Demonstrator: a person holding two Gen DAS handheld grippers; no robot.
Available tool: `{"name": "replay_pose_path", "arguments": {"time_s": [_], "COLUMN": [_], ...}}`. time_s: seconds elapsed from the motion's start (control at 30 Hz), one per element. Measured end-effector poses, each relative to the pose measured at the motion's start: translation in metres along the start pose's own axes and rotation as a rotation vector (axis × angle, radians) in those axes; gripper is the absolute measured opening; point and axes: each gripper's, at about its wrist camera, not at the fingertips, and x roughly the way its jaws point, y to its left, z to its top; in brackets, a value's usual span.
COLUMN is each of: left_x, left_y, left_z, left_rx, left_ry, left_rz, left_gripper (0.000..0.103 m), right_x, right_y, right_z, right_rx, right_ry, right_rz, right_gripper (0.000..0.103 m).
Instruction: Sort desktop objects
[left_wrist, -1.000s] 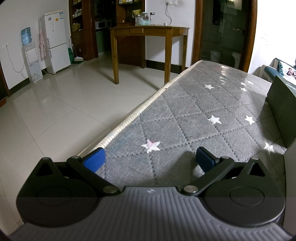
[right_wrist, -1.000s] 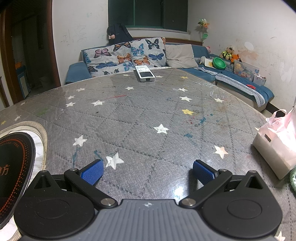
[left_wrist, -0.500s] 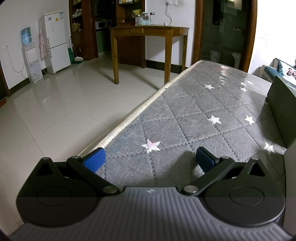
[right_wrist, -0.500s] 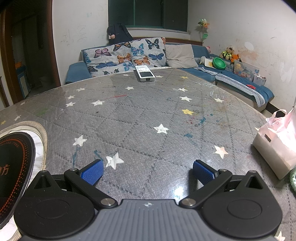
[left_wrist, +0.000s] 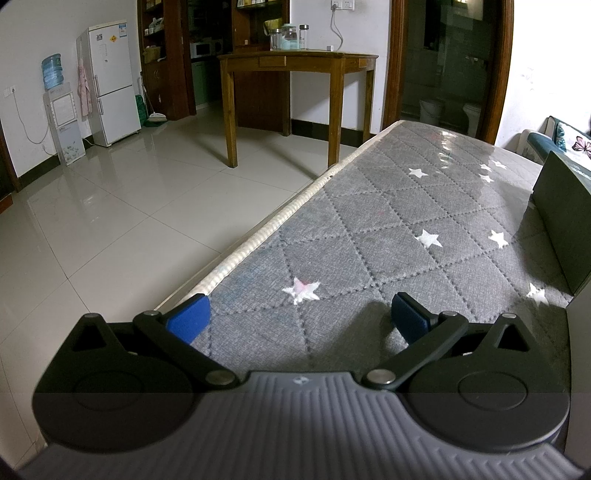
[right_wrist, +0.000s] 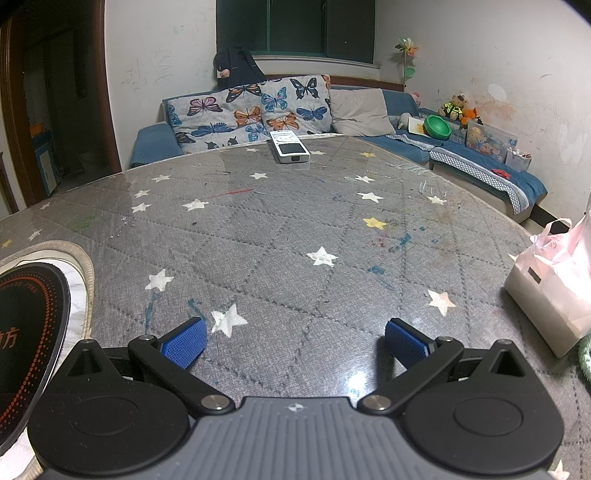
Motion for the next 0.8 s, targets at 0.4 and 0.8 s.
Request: {"name": "replay_pose_path", "arguments": {"time_s": [0.4, 0.8], "left_x": [0.0000, 0.0001], "left_y": [0.0003, 0.0003], "left_z": [0.0000, 0.0000], "left_rx": [0.000, 0.000], "left_ry": [0.000, 0.000], "left_rz": [0.000, 0.000], "left_gripper": [0.103, 0.103], "right_x": [0.0002, -0.0027], "right_y": [-0.0015, -0.0020], "right_z": [0.0002, -0.0014], "right_rx": [0.001, 0.008], "right_ry": [0.002, 0.002], "right_rz": [0.001, 0.000], "right_gripper": [0.103, 0.103]}}
